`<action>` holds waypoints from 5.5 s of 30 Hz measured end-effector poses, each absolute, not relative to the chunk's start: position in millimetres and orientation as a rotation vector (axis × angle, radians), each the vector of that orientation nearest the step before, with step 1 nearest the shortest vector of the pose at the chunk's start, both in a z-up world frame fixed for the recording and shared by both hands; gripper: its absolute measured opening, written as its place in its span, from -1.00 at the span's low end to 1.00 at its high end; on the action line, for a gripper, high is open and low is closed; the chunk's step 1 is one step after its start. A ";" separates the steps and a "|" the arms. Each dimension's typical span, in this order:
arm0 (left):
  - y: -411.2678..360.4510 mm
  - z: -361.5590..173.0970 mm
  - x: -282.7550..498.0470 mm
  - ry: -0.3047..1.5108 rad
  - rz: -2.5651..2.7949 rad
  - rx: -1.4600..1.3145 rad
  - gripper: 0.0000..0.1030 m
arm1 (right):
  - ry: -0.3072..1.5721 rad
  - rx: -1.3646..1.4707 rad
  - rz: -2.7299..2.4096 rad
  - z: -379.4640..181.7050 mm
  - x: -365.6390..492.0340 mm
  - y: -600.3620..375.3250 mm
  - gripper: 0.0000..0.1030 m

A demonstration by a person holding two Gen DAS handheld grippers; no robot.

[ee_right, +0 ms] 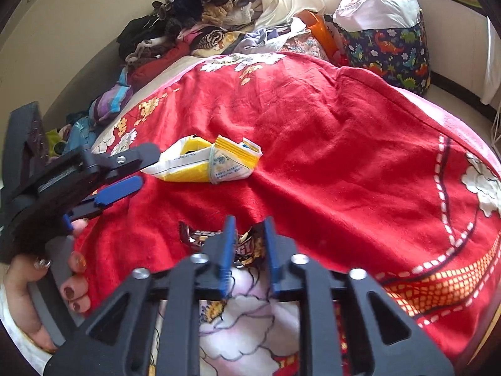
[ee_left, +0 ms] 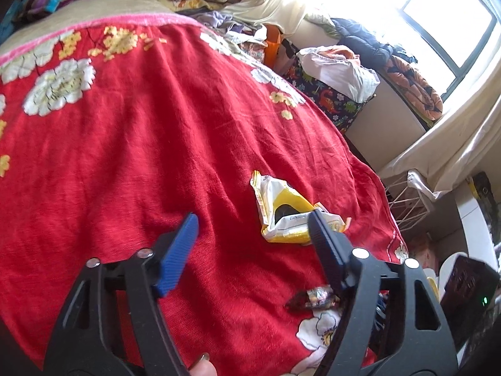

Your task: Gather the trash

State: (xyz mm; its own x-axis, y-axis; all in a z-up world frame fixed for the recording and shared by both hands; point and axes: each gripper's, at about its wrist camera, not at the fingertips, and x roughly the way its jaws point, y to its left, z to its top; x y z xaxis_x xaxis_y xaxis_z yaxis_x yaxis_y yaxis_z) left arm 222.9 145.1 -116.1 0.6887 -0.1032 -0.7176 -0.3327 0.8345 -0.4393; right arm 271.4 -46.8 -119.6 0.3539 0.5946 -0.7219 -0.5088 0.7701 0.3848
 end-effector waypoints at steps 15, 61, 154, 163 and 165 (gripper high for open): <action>129.3 -114.9 224.4 0.801 0.130 -0.610 -0.81 | 0.900 0.148 0.642 -97.9 227.9 -121.2 -0.98; -34.8 -38.7 192.2 0.715 -0.180 -0.360 -0.90 | 0.705 0.368 0.344 -46.3 171.5 -319.4 -0.98; -211.1 -69.6 154.6 0.852 -0.531 -0.065 0.36 | 0.637 0.437 0.131 -50.4 125.2 -409.2 -0.15; -183.2 -56.9 152.1 0.800 -0.443 -0.081 0.78 | 0.633 0.381 0.144 -41.2 111.5 -395.8 0.33; -175.5 -54.7 150.7 0.793 -0.428 -0.089 0.79 | 0.631 0.367 0.147 -39.3 109.5 -392.3 0.43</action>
State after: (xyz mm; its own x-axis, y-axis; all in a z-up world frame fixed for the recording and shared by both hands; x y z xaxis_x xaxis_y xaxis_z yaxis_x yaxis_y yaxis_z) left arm 150.7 -175.5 -54.7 0.6211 -0.4048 -0.6711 0.3388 0.9108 -0.2359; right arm 109.5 -392.3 -39.3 0.7998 0.2443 -0.5484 -0.0233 0.9254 0.3782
